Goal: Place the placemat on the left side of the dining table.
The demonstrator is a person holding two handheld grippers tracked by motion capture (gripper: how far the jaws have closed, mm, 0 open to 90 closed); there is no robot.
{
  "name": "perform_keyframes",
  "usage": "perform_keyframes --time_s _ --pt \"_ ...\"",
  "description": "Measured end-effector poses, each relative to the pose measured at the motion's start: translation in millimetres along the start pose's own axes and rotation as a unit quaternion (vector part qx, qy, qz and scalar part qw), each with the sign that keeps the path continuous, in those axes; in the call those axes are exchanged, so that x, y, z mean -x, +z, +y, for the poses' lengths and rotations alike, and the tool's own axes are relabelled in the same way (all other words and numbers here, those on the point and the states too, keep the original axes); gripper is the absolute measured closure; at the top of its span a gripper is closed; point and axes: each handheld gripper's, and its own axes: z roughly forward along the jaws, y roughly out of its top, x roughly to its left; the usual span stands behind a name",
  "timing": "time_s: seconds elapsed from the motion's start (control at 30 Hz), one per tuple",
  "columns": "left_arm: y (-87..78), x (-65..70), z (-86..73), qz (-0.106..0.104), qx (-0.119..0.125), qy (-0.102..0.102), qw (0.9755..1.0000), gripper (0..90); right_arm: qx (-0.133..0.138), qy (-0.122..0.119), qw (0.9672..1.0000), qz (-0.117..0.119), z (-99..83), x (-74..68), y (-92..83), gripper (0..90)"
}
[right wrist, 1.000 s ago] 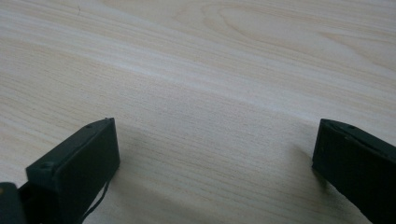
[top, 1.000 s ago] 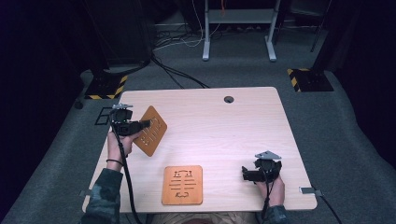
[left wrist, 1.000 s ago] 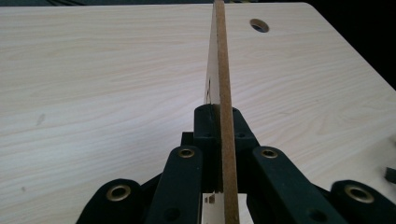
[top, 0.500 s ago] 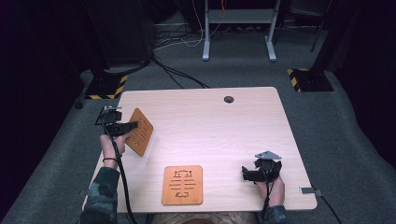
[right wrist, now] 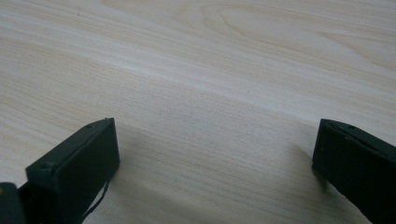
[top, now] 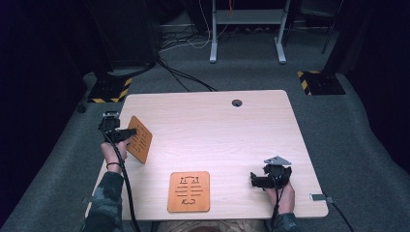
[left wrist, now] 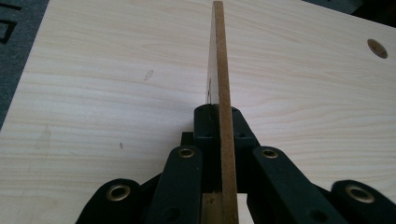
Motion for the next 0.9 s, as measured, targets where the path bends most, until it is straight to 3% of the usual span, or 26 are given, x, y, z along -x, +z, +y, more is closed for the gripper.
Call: perform_keyframes --time_s 0.3,0.7,0.87,0.9 --pt "5.4 -12.4 0.9 0.028 -0.024 0.004 0.9993 75.1 0.0 0.0 1.0 0.0 0.0 0.0 0.0 0.0" --pt "11.8 -20.3 2.7 0.056 -0.059 0.048 0.9955 62.4 0.0 0.0 1.0 0.0 0.0 0.0 0.0 0.0" --pt "14.3 -21.1 2.7 0.061 -0.071 0.05 0.9943 58.7 0.0 0.0 1.0 0.0 0.0 0.0 0.0 0.0" --pt "14.5 -22.6 3.3 0.061 -0.076 0.059 0.9935 58.1 0.0 0.0 1.0 0.0 0.0 0.0 0.0 0.0"
